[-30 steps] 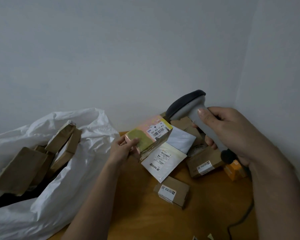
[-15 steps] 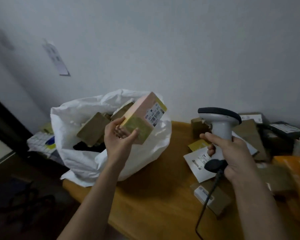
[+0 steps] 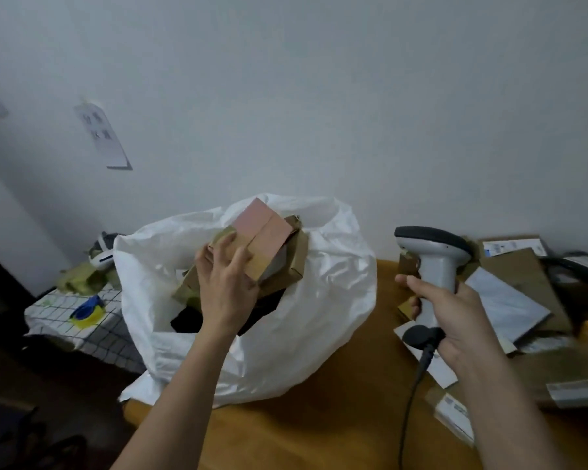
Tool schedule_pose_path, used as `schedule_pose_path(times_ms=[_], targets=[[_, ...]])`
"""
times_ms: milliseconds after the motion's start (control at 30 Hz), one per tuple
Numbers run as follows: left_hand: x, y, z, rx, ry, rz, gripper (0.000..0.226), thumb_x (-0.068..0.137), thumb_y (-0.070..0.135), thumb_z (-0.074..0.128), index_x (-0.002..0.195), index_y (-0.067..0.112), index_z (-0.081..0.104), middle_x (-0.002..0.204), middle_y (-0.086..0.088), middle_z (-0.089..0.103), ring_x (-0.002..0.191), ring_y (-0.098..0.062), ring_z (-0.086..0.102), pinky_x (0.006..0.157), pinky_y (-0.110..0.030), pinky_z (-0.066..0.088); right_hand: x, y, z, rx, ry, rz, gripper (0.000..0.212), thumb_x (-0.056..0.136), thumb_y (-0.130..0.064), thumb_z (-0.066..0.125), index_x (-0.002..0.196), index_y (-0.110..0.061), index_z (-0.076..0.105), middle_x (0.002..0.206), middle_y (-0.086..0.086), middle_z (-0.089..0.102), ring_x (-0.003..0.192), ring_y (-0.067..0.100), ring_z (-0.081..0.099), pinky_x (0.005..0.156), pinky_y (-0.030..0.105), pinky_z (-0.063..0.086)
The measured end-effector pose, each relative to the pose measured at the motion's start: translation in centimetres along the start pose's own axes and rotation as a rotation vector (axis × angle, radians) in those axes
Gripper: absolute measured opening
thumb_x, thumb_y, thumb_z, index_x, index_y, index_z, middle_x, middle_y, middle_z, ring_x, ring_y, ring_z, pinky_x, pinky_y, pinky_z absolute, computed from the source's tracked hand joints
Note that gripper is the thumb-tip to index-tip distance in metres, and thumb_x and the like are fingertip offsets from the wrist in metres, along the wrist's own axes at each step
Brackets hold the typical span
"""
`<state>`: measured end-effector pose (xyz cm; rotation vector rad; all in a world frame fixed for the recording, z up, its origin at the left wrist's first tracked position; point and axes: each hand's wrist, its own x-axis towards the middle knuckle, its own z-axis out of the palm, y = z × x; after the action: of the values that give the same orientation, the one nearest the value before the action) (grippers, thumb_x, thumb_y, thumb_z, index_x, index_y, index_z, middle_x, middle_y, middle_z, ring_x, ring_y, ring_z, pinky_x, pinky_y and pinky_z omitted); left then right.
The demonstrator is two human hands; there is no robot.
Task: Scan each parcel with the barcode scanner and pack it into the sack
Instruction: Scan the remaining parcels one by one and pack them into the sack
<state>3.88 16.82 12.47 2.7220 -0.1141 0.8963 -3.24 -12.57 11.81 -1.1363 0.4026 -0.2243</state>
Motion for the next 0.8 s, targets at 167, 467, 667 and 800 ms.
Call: schedule_pose_path(times_ms=[167,467,667,800], targets=[[2.2,-2.8,0.7,0.055,-0.059,0.049,0.035,0.072,0.044,0.078,0.098,0.023,0.067,0.145,-0.008,0.039,0.131,-0.042,0.026,0.108,-0.060,0.025,1.4,3.4,4.8,0.200,0.096,0.077,0.019,0.085,-0.005,0.071,0.101,-0.013,0.066,0.101,0.014,0.072,0.077,0.019,0.066,0.073,0.035,0.056],[6.3,-3.2,1.2,0.087,-0.235,-0.050,0.021,0.080,0.039,0.074,0.082,0.020,0.065,0.125,-0.005,0.047,0.111,-0.033,0.043,0.096,-0.049,0.039,3.9,7.0,6.0,0.227,0.192,0.082,0.071,0.086,0.004,0.065,0.141,-0.034,0.040,0.126,0.001,0.055,0.111,0.025,0.055,0.071,0.046,0.058],[7.5,-3.0,1.5,0.169,-0.309,-0.066,0.025,0.076,0.041,0.078,0.082,0.020,0.066,0.111,-0.002,0.042,0.104,-0.030,0.045,0.090,-0.046,0.044,7.3,8.8,6.4,0.219,0.176,0.143,0.077,0.085,0.005,0.065,0.140,-0.040,0.038,0.120,0.004,0.049,0.104,0.027,0.055,0.068,0.048,0.059],[8.2,-3.7,1.6,0.187,-0.366,-0.099,0.026,0.075,0.042,0.080,0.079,0.020,0.066,0.108,0.001,0.041,0.103,-0.027,0.044,0.089,-0.046,0.045,9.4,10.3,6.8,0.203,0.114,0.178,0.064,0.086,0.002,0.066,0.130,-0.039,0.044,0.121,0.007,0.054,0.092,0.035,0.064,0.084,0.063,0.053]])
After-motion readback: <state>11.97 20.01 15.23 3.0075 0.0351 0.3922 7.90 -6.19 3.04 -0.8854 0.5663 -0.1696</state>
